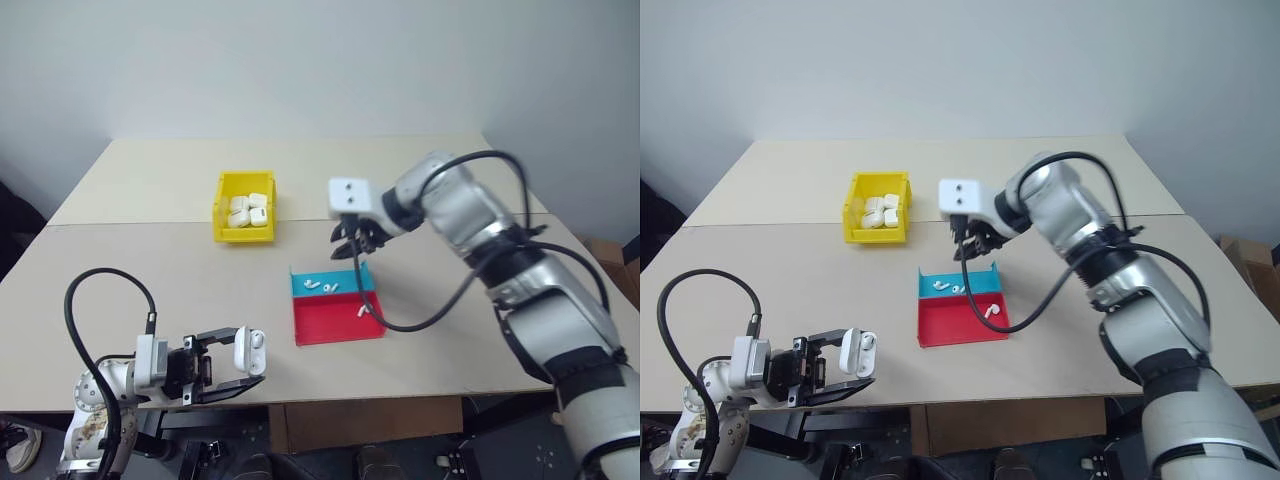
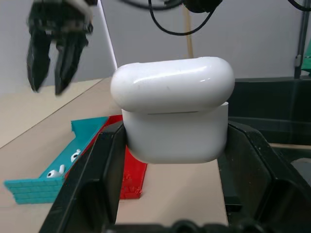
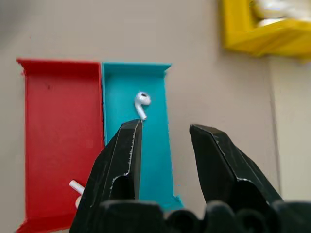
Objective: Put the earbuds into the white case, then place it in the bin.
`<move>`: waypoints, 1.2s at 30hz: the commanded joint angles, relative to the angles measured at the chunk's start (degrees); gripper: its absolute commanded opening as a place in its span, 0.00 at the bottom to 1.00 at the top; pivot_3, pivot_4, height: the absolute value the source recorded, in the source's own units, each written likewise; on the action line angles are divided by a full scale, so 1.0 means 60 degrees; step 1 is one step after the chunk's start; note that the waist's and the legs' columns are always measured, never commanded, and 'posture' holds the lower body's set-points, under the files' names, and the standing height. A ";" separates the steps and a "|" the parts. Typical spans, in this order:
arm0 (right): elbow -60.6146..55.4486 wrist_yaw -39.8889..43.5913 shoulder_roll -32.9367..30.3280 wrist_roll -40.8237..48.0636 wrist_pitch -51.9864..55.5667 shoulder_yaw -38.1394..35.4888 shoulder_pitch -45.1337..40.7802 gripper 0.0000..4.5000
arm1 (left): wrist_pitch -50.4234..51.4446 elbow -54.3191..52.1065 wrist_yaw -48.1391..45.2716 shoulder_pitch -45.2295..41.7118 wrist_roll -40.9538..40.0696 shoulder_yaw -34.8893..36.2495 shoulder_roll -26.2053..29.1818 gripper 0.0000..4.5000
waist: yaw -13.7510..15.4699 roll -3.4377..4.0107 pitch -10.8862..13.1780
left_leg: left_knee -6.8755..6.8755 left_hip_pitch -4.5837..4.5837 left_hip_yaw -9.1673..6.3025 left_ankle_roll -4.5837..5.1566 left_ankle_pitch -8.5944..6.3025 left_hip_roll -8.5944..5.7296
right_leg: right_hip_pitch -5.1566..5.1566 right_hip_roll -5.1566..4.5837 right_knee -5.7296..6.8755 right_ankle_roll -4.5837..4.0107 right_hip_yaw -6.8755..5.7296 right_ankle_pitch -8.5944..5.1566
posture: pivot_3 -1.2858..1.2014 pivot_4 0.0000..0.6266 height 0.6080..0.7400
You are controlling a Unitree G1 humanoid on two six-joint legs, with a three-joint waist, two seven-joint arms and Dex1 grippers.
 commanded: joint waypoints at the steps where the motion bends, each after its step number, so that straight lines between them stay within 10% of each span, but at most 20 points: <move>1: 0.1548 0.0077 0.0696 -0.0897 -0.1270 0.0216 -0.0815 0.44 | -0.0341 -0.0567 0.0420 0.0268 0.0106 0.0004 -0.0177 0.62 | 0.0016 0.0001 0.0001 | 0.0000 0.0000 0.0000 0.0000 0.0000 0.0000 | -0.0002 0.0000 0.0000 0.0000 0.0000 0.0000 | 0.52 0.24 1.00; 12: 0.4698 -0.0400 0.2490 -0.2132 -0.4296 0.0076 -0.1252 0.44 | -0.0697 -0.1019 0.1156 0.0765 0.0432 -0.0191 -0.0471 0.62 | 0.0080 0.0002 0.0001 | -0.0002 0.0008 0.0001 -0.0001 0.0000 0.0002 | -0.0003 0.0004 0.0013 -0.0004 0.0000 0.0002 | 0.52 0.24 1.00; 36: 0.6964 -0.1749 0.3814 -0.3673 -0.4816 -0.0407 -0.1223 0.44 | -0.1013 -0.1385 0.1852 0.1246 0.0665 -0.0242 -0.0375 0.62 | 0.0068 0.0004 0.0002 | -0.0004 0.0010 0.0000 -0.0001 0.0000 0.0002 | -0.0003 0.0005 0.0016 -0.0004 0.0001 0.0002 | 0.52 0.24 1.00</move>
